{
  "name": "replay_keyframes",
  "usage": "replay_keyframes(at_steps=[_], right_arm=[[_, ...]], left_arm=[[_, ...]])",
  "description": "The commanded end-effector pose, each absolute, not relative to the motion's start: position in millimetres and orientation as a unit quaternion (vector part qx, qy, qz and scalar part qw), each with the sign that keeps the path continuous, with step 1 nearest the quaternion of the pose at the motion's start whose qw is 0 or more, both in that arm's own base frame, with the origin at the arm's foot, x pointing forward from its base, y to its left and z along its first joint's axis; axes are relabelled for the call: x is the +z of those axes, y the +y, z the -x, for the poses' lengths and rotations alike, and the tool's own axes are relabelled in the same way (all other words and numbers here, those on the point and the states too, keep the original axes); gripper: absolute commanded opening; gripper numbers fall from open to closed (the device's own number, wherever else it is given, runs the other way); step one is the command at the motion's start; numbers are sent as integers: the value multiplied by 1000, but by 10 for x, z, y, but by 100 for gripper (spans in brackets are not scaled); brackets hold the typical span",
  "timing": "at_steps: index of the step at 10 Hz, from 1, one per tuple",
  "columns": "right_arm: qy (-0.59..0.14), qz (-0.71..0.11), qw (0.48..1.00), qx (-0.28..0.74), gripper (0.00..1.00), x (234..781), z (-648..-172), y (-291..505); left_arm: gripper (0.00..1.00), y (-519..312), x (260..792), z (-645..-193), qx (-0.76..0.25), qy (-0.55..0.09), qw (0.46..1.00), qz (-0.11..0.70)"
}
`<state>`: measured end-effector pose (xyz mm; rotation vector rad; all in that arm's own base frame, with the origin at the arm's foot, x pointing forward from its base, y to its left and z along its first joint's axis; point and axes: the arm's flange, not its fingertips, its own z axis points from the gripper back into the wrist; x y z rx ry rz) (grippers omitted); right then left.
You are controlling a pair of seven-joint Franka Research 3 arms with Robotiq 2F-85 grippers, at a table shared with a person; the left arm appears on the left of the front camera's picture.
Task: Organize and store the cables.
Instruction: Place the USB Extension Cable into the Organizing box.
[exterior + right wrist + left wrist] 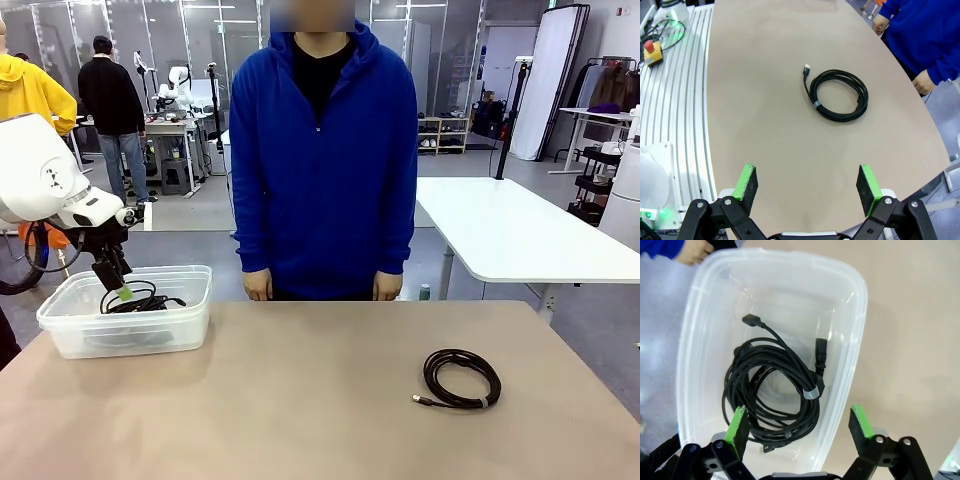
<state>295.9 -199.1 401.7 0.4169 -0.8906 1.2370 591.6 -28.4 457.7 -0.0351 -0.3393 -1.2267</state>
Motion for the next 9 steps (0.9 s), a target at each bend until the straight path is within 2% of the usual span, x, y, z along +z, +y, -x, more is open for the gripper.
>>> replay_keyframes(at_steps=[1,4,6,7,9], right_arm=[[-369,-116,707,592,100,4267,-2848,-1892],[-276,7,647,711,100,4954,-3146,-1391],[-231,49,602,763,100,5325,-3407,-1005],[-211,57,591,776,100,5419,-3503,-794],[-186,69,573,795,100,5505,-3619,-577]], left_arm=[[100,-316,4944,-5666,-567,-176,805,0],[100,-196,5287,-4933,-470,-198,859,30],[100,-51,5349,-4467,-429,-256,864,53],[100,0,5396,-4172,-424,-267,864,56],[100,70,5408,-3857,-423,-286,858,64]])
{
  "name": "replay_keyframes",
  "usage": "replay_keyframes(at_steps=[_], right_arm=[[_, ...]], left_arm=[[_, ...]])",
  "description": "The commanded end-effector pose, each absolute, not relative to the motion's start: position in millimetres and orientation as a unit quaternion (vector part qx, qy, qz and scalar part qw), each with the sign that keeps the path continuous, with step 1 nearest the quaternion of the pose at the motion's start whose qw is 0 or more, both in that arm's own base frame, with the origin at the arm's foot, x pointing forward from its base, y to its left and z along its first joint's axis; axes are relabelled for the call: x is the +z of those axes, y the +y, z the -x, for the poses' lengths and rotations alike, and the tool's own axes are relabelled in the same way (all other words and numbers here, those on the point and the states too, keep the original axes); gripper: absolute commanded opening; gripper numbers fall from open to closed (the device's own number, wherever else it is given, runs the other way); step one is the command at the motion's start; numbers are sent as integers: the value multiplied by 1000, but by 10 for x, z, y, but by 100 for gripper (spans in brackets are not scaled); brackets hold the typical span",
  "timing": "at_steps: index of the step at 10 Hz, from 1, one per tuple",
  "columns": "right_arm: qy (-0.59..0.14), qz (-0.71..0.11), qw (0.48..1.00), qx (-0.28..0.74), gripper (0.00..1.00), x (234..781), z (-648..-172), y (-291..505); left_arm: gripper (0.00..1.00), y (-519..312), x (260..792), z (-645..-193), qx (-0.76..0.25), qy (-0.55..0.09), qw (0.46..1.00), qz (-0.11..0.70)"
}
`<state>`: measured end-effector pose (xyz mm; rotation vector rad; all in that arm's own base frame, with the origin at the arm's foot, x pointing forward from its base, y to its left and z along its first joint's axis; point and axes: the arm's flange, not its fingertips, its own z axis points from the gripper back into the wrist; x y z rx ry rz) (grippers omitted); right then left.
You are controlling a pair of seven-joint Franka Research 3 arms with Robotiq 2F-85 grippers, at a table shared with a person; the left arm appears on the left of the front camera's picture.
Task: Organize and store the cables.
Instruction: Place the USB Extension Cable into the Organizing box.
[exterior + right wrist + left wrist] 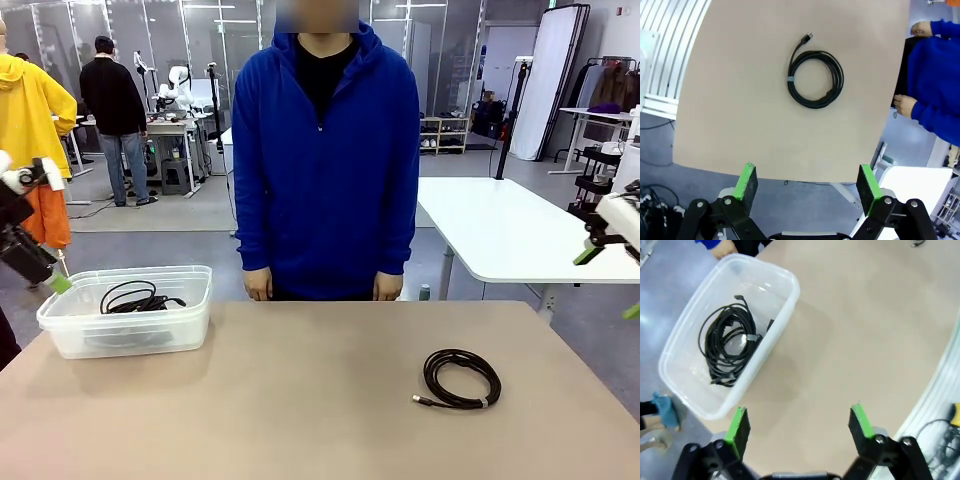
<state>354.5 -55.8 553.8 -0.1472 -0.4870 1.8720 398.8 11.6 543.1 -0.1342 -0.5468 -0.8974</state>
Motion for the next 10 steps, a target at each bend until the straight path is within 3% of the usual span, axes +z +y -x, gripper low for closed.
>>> replay_keyframes(at_steps=[1,5,10], right_arm=[[-174,79,569,800,100,5559,-3659,-461],[-138,65,563,812,100,5527,-3888,88],[-79,61,633,768,100,5149,-4071,655]], left_arm=[[100,122,5421,-3754,-420,-293,856,64],[100,417,5476,-3117,-394,-317,859,79],[100,833,5360,-2340,-350,-342,869,72]])
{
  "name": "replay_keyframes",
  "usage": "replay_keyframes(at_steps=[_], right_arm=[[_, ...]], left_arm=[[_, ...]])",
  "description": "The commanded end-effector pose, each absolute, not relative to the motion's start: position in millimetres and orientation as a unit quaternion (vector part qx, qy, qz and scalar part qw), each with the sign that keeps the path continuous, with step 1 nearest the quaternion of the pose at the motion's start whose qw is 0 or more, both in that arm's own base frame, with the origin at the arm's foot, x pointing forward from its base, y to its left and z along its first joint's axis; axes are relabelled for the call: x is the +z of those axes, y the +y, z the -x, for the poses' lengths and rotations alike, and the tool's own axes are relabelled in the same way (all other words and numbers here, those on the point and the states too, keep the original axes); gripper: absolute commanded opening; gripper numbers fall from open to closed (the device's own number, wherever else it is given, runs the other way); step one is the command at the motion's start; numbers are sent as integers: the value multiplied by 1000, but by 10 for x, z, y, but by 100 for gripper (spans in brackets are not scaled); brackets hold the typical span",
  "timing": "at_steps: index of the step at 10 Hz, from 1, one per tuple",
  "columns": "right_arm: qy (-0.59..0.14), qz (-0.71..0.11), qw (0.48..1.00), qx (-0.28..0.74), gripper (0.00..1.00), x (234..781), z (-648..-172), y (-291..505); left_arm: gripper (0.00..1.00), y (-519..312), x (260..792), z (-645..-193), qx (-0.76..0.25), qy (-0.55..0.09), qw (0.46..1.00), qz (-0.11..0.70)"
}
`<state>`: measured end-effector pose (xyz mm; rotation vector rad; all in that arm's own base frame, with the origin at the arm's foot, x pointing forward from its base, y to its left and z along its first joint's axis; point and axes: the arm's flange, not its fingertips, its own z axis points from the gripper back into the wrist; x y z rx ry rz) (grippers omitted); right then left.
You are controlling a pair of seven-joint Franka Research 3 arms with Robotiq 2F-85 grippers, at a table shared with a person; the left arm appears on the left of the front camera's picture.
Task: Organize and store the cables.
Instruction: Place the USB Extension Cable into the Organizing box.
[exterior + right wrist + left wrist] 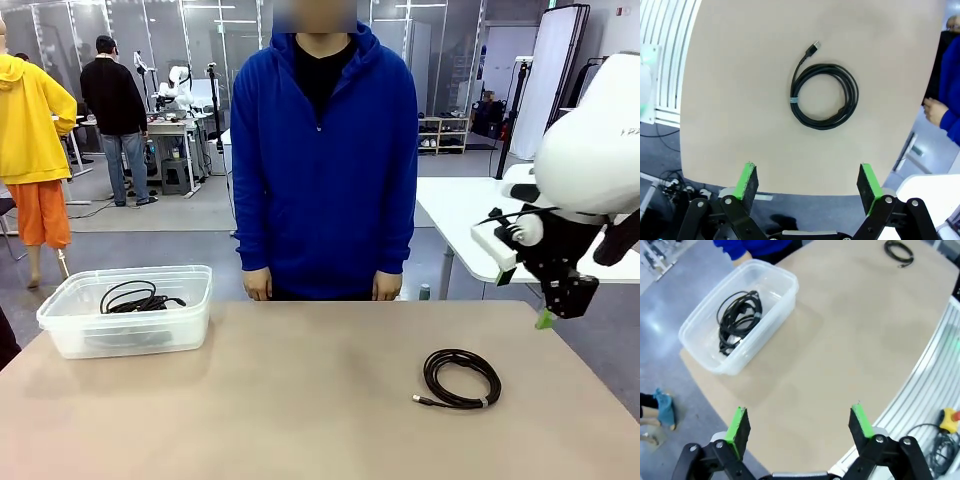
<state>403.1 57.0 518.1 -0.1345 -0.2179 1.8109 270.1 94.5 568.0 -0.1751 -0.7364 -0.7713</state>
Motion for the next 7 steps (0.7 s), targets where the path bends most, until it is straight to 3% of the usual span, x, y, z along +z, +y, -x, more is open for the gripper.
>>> replay_keyframes(at_steps=[1,5,6,7], right_arm=[[-71,52,654,752,100,5013,-4117,718],[-68,61,690,718,100,4456,-4202,924],[-64,66,702,706,100,4346,-4220,953],[-68,74,712,695,100,4276,-4211,960]], left_arm=[[100,896,5310,-2166,-334,-350,873,66],[100,1075,5059,-1838,-317,-379,865,83],[100,1351,5812,-2191,-317,-369,871,72],[100,1351,5812,-2191,-317,-369,871,72]])
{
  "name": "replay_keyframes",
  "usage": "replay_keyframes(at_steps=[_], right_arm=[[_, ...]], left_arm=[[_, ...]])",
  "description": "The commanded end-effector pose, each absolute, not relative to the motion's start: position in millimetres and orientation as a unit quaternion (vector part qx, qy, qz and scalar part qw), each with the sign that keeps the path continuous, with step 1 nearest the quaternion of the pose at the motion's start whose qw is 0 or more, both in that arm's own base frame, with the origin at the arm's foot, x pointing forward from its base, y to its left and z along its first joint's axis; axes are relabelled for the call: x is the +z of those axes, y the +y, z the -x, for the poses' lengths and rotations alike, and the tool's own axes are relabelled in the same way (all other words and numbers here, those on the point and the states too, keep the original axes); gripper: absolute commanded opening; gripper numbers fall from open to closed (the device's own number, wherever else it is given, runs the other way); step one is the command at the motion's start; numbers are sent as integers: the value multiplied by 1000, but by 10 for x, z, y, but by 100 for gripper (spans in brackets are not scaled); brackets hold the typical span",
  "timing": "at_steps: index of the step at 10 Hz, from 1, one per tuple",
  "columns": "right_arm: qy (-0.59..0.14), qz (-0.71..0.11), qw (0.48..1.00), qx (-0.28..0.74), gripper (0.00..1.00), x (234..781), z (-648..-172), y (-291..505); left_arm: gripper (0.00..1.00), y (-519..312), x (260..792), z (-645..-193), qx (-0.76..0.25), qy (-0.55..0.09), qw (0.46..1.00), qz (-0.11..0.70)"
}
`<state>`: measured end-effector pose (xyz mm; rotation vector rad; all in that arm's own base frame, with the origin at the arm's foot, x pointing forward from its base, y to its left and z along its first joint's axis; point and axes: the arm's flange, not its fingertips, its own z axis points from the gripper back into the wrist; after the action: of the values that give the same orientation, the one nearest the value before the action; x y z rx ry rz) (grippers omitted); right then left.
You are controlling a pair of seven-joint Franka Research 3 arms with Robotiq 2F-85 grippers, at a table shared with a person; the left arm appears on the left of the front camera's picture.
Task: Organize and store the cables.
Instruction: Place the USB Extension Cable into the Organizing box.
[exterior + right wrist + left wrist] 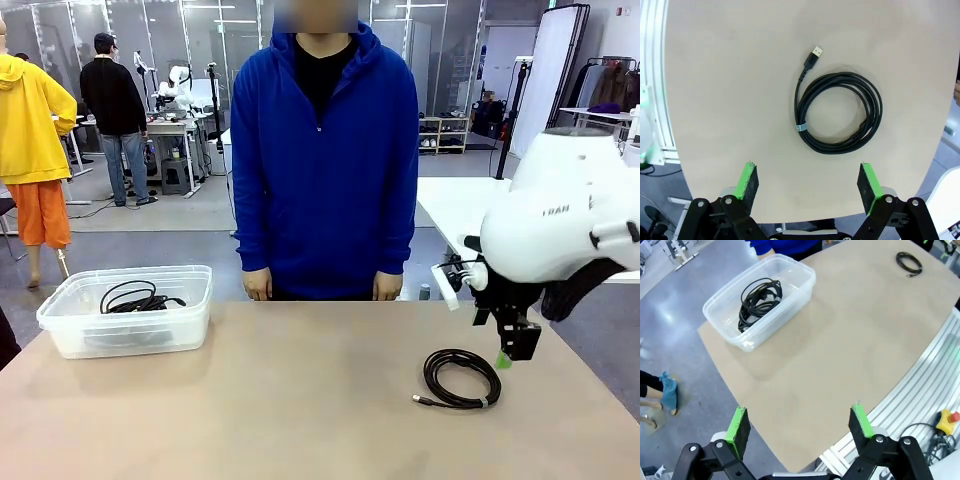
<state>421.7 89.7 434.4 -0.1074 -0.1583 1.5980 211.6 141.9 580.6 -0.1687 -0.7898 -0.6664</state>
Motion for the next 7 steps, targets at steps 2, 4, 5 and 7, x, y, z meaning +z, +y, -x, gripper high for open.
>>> replay_keyframes(at_steps=[2,4,5,7], right_arm=[[-74,78,723,683,100,4314,-4137,927],[-72,51,703,705,100,4272,-4216,902],[-72,51,703,705,100,4272,-4216,902],[-72,51,703,705,100,4272,-4216,902]], left_arm=[[100,1351,5812,-2191,-317,-369,871,72],[100,1351,5812,-2191,-317,-369,871,72],[100,1351,5812,-2191,-317,-369,871,72],[100,1351,5812,-2191,-317,-369,871,72]])
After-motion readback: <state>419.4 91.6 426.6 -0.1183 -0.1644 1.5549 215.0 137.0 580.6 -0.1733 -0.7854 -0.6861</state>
